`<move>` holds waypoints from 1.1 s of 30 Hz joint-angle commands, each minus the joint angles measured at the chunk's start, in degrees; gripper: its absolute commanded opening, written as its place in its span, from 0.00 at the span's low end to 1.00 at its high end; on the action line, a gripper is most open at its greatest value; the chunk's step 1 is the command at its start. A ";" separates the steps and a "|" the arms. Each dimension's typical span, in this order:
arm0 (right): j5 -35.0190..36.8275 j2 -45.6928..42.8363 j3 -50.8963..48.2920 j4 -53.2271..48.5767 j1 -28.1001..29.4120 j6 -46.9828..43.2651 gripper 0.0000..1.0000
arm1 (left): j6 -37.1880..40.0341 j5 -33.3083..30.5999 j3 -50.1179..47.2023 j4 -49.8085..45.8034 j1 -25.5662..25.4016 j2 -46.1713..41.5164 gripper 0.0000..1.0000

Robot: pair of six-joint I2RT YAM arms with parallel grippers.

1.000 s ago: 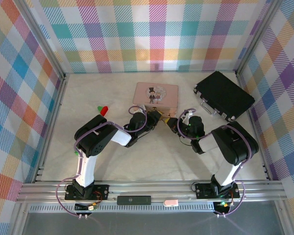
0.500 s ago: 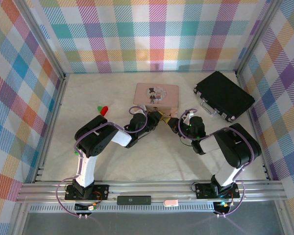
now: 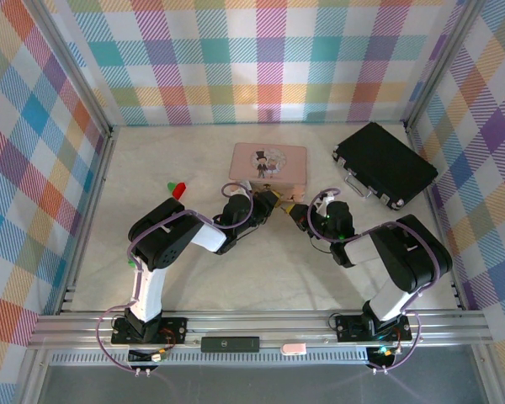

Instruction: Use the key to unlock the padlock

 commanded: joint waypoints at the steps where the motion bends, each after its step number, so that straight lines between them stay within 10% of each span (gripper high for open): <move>1: 0.85 -2.08 -1.14 1.73 0.08 0.41 0.00 | 0.64 -0.78 0.14 4.69 -0.49 -0.96 0.00; 33: -0.29 1.40 2.41 3.82 1.46 0.51 0.00 | -0.62 -0.45 0.40 6.12 -0.44 -0.97 0.00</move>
